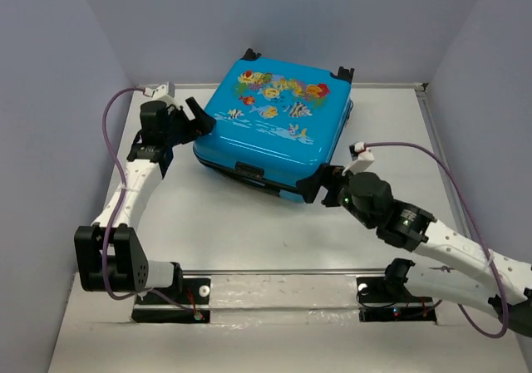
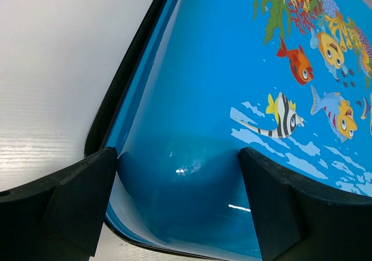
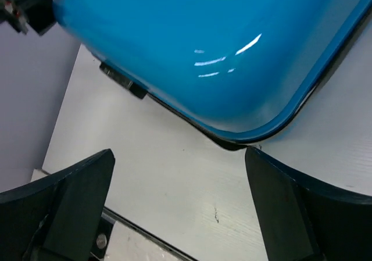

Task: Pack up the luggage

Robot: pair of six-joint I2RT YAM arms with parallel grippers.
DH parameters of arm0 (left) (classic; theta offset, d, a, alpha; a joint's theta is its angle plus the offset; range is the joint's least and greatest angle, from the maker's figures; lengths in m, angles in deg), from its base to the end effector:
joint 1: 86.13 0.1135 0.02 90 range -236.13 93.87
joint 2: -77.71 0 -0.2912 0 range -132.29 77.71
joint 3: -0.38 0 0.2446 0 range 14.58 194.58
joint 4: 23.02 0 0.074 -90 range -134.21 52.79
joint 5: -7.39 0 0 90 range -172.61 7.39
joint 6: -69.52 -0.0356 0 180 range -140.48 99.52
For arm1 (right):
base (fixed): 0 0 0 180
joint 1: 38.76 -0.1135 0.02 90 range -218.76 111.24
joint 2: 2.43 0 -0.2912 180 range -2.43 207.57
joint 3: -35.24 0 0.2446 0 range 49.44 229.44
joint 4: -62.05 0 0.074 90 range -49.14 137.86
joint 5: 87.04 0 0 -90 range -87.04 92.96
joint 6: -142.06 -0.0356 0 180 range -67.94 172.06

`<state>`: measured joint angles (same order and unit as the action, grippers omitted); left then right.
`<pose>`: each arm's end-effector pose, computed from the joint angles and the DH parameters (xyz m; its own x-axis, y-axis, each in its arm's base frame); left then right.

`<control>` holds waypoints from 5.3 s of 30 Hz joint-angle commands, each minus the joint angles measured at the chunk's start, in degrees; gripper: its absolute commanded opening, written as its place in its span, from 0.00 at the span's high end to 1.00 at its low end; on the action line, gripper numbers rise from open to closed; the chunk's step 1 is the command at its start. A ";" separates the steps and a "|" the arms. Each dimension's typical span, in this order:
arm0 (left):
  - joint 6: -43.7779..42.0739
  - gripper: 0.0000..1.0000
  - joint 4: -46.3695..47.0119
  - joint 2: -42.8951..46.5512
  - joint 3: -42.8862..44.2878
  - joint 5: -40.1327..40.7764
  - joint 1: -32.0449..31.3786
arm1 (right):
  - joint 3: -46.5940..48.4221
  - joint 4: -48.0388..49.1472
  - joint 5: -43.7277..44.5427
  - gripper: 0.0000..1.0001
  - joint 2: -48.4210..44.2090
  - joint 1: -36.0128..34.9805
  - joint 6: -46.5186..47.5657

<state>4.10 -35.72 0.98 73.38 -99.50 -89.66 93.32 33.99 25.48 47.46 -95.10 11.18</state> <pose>0.2997 -0.0288 0.3504 -0.3969 -0.3743 -0.8381 0.1891 0.8601 -0.4737 0.1084 0.1381 0.3347 -0.5150 0.3174 -0.7963 -0.3071 0.7989 0.5171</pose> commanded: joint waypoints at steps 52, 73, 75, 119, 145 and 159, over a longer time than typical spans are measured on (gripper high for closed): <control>1.97 0.08 -8.26 25.75 -4.49 5.98 -11.50 | 4.07 10.34 -48.82 0.78 0.86 46.40 17.33; -0.67 0.06 -8.71 27.51 -12.31 4.58 -7.81 | -24.46 60.69 -49.42 0.49 21.01 46.40 19.43; -1.02 0.06 -8.88 27.42 -12.49 3.79 -7.20 | -22.88 60.63 -50.47 0.49 23.58 46.40 20.75; 13.56 0.09 9.49 19.86 -20.40 -7.72 -15.80 | -1.44 41.01 -6.96 0.93 33.76 -6.05 18.65; 10.85 0.06 -7.82 29.62 -9.34 -6.07 -17.13 | -5.07 74.56 -14.10 0.20 46.32 -14.59 7.25; 0.30 0.01 -13.72 28.04 -3.78 14.07 -16.07 | -24.01 58.64 6.31 0.28 32.55 -9.76 -34.44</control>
<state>8.29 -48.74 29.37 68.31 -91.21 -106.58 69.78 88.52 26.57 79.91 -107.38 -11.95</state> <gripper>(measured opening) 0.985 0.727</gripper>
